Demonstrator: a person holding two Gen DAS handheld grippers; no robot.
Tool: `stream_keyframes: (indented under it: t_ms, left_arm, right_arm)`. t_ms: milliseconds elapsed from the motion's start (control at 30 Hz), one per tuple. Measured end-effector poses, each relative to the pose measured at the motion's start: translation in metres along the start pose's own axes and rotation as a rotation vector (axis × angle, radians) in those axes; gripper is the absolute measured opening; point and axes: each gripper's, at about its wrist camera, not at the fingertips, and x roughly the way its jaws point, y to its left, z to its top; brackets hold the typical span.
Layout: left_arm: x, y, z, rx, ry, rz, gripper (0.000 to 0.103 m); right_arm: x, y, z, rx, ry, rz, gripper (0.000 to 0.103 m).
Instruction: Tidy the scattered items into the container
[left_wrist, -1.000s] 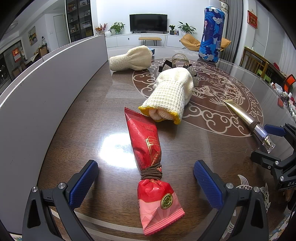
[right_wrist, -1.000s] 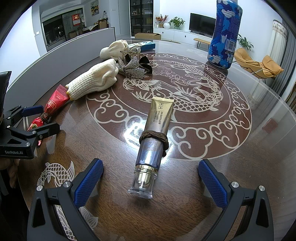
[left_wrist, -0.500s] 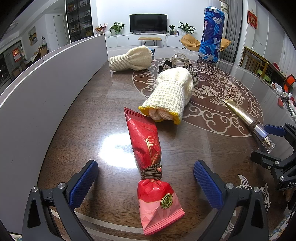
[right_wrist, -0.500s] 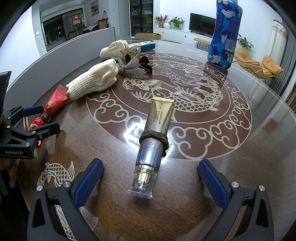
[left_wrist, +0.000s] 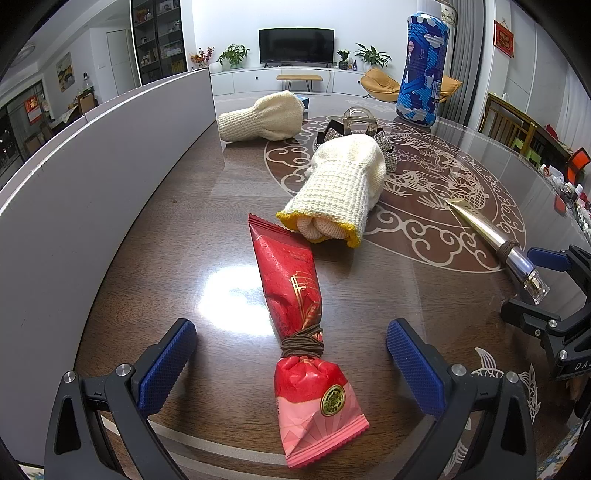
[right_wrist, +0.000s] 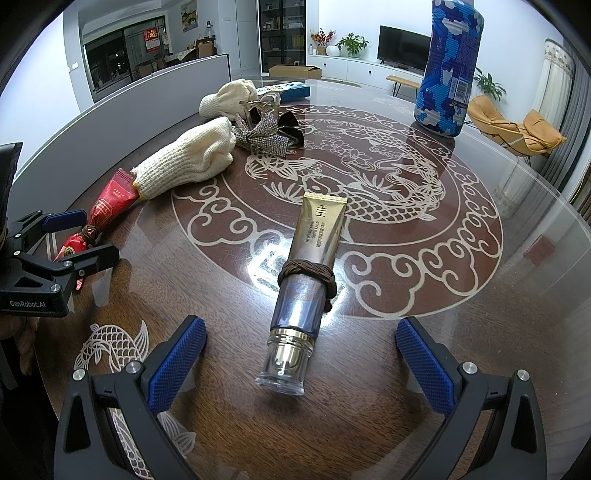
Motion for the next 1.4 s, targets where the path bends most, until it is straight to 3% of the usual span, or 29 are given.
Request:
stream_keyframes:
  t_ms: [367, 567, 700, 867, 967, 1067, 1167, 1267, 1333, 1400]
  left_arm:
    - [-0.002, 0.001, 0.001, -0.006, -0.003, 0.002, 0.103]
    - [-0.003, 0.006, 0.002, 0.056, 0.057, -0.052, 0.103]
    - [-0.009, 0.02, -0.004, 0.084, 0.136, -0.08, 0.103]
    - [-0.015, 0.043, 0.003, -0.009, 0.215, -0.22, 0.103]
    - [-0.018, 0.041, 0.011, -0.008, 0.226, -0.252, 0.103]
    - [-0.011, 0.026, 0.018, 0.036, 0.248, -0.199, 0.102]
    - [0.0, 0.012, 0.027, 0.049, 0.275, -0.159, 0.088]
    - [0.009, 0.001, 0.034, 0.067, 0.268, -0.106, 0.077]
    - [0.009, -0.005, 0.036, 0.094, 0.251, -0.066, 0.061]
    - [0.007, -0.006, 0.039, 0.103, 0.243, -0.07, 0.024]
  right_arm:
    - [0.0, 0.0, 0.0, -0.008, 0.003, 0.005, 0.103]
    - [0.001, 0.0, 0.002, -0.026, 0.014, 0.016, 0.103]
    - [0.013, -0.004, 0.022, -0.079, 0.154, 0.051, 0.103]
    - [0.035, -0.005, 0.054, -0.082, 0.351, 0.085, 0.102]
    - [0.043, -0.002, 0.07, -0.084, 0.43, 0.104, 0.093]
    - [0.048, -0.003, 0.081, -0.075, 0.487, 0.082, 0.078]
    - [0.05, -0.006, 0.088, -0.044, 0.522, 0.094, 0.067]
    - [0.052, -0.004, 0.09, -0.045, 0.54, 0.085, 0.064]
    - [0.051, 0.0, 0.089, -0.082, 0.546, 0.054, 0.058]
    - [0.047, 0.001, 0.089, -0.09, 0.545, 0.05, 0.03]
